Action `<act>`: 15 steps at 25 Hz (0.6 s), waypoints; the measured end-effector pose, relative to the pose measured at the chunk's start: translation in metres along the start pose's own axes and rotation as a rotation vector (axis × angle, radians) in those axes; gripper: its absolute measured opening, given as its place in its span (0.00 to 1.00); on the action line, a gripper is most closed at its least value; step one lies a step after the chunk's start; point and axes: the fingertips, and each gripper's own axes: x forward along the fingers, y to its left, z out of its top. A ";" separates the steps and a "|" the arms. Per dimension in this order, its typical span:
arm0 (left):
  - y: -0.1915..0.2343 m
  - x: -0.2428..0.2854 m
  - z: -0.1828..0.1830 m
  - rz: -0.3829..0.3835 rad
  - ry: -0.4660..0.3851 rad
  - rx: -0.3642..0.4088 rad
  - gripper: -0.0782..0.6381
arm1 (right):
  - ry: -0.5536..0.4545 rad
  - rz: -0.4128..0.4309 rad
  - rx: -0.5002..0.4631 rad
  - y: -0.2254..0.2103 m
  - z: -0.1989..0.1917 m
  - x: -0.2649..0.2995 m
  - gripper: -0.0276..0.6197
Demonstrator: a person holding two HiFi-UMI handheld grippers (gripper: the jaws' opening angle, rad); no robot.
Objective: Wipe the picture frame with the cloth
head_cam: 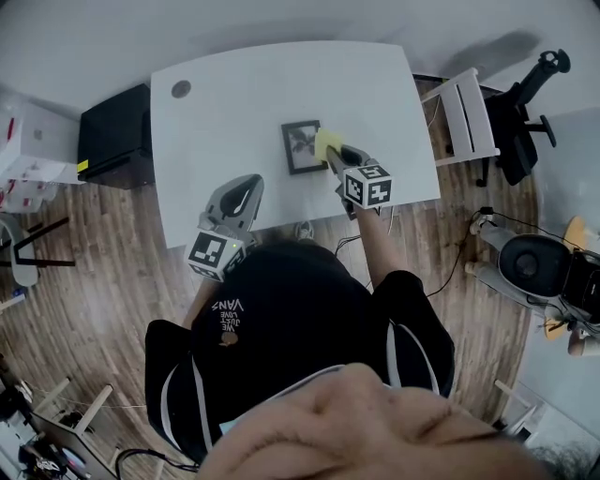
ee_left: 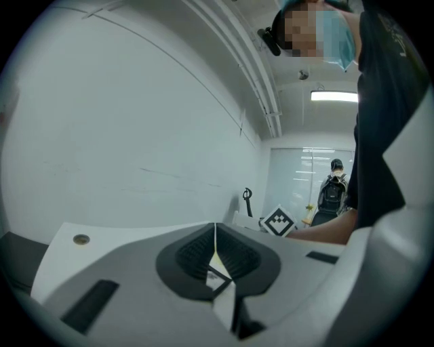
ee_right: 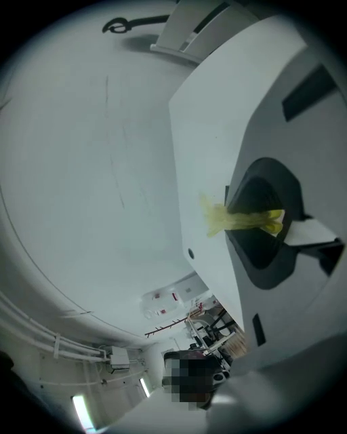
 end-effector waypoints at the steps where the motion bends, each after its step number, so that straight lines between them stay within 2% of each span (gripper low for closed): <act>1: 0.000 0.000 0.000 -0.005 0.000 0.000 0.13 | -0.016 -0.004 -0.007 0.002 0.005 -0.002 0.11; 8: 0.002 0.001 0.005 -0.048 -0.003 0.014 0.13 | -0.157 -0.045 -0.068 0.021 0.044 -0.030 0.11; 15: 0.000 0.003 0.007 -0.090 0.014 0.008 0.13 | -0.303 -0.035 -0.065 0.047 0.073 -0.061 0.11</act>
